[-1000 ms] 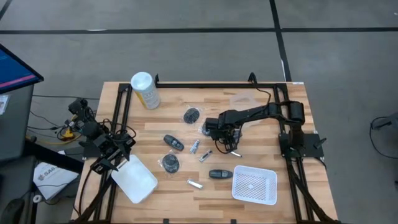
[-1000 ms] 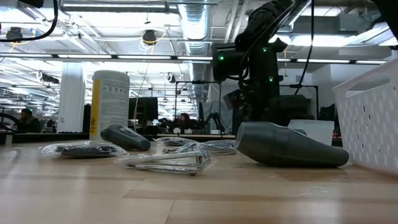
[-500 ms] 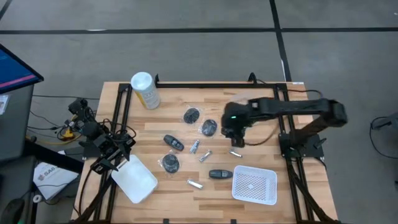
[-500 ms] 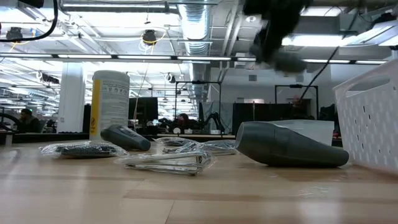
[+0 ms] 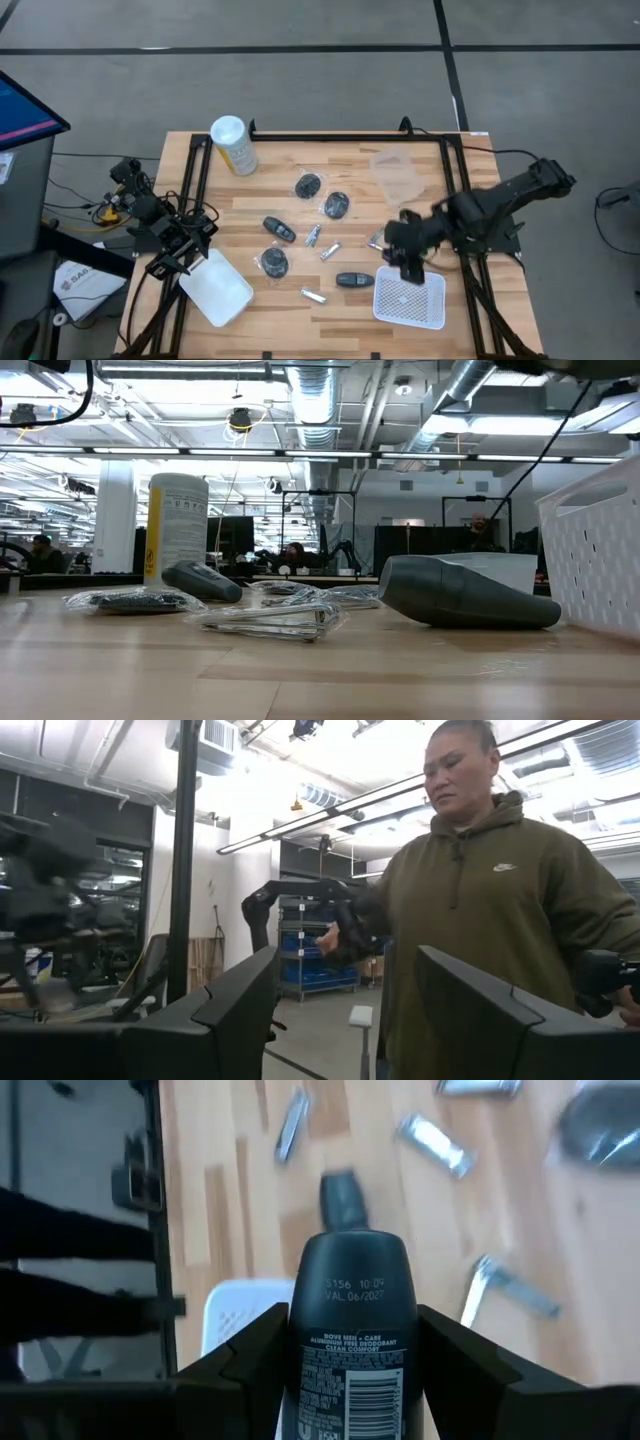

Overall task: Pick & Place Travel size toiletries
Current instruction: Put the black deodorant into the right white bin

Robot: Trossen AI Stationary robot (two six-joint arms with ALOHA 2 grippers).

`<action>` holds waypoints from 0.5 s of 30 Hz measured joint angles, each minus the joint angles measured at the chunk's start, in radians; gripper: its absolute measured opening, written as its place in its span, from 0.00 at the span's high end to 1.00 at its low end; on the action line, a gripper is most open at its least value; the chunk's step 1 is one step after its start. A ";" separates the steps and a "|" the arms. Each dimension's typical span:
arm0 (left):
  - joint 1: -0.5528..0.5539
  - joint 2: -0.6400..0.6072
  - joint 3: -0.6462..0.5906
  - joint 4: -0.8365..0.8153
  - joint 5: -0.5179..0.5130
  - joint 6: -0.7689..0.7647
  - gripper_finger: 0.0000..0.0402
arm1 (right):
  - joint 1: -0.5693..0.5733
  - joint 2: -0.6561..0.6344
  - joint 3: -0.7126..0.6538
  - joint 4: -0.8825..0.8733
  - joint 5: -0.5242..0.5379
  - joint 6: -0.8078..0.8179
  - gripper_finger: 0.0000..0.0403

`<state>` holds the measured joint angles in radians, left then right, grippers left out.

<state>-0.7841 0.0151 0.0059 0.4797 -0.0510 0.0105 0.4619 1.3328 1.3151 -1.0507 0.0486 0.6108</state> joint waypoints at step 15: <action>0.000 0.000 0.000 0.000 0.000 0.000 0.42 | 0.218 0.272 -0.065 -0.019 0.028 0.266 0.53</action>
<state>-0.7841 0.0151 0.0059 0.4797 -0.0510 0.0105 0.6798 1.6052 1.2501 -1.0693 0.0765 0.8764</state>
